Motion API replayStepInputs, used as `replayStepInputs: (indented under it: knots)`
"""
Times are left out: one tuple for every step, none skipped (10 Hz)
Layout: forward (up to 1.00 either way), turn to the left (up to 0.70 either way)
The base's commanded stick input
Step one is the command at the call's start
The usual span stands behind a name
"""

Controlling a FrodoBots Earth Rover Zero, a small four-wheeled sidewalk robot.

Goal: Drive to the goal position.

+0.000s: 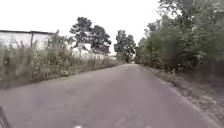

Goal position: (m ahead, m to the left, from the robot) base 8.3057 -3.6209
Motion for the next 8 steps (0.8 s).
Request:
replayStepInputs:
  knots:
    - [1.0, -0.14]
    - [1.0, -0.14]
    - [1.0, -0.14]
    - [1.0, -0.14]
    - [1.0, -0.14]
    - [1.0, -0.14]
    - [1.0, -0.14]
    - [1.0, -0.14]
